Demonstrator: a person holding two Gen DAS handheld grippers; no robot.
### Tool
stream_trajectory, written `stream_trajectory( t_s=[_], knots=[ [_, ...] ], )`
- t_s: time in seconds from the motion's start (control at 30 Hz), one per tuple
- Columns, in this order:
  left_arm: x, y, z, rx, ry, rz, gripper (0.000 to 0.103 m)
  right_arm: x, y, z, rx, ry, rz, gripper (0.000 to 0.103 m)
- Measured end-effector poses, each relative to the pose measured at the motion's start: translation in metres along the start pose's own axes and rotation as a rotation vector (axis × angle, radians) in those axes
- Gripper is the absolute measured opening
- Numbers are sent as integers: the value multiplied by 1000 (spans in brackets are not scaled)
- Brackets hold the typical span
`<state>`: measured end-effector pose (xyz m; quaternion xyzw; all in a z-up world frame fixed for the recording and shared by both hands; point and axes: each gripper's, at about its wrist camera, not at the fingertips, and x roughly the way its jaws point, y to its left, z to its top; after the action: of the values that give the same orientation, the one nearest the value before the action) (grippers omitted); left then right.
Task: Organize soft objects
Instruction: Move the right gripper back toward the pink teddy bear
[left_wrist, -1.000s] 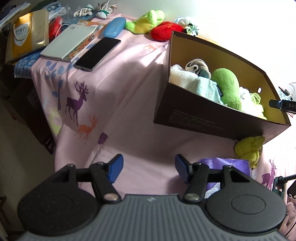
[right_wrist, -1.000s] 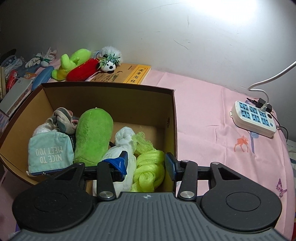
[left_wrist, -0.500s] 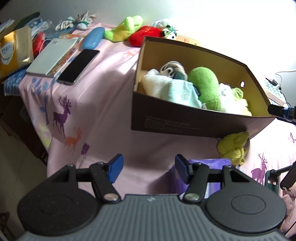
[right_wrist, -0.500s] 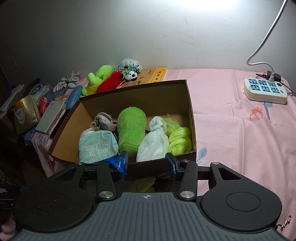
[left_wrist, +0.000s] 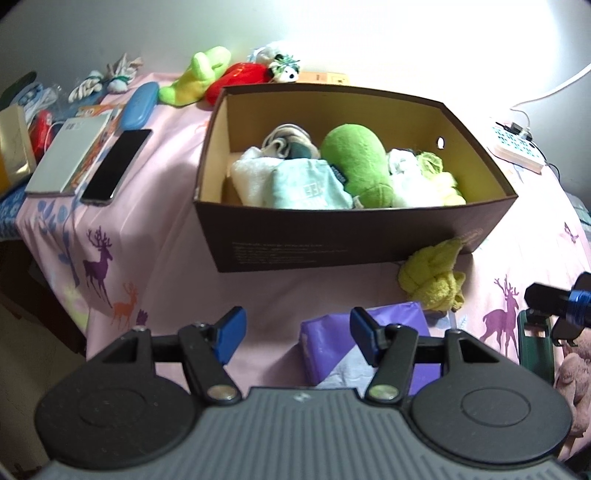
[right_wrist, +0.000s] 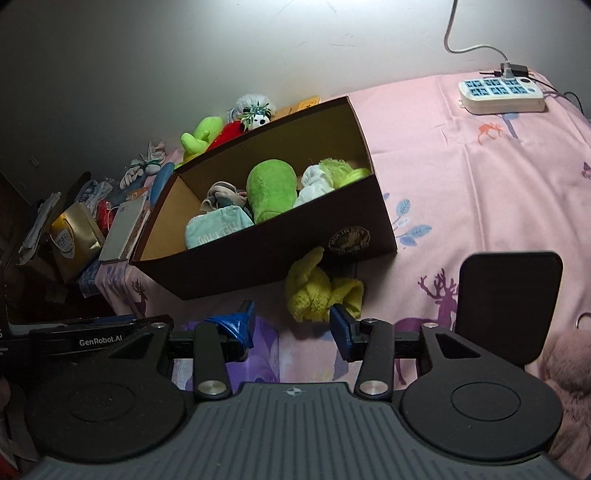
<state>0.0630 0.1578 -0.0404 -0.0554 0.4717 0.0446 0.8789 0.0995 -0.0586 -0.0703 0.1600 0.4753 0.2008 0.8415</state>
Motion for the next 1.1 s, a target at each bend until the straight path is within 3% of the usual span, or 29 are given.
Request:
stream_trajectory(
  t_s=[0.47, 1.1],
  knots=[
    [-7, -43, -9, 91, -5, -10, 62, -14, -28, -37, 96, 75, 27, 28],
    [-20, -134, -38, 118, 21, 1, 62, -59, -90, -46, 114, 117, 57, 28]
  ],
)
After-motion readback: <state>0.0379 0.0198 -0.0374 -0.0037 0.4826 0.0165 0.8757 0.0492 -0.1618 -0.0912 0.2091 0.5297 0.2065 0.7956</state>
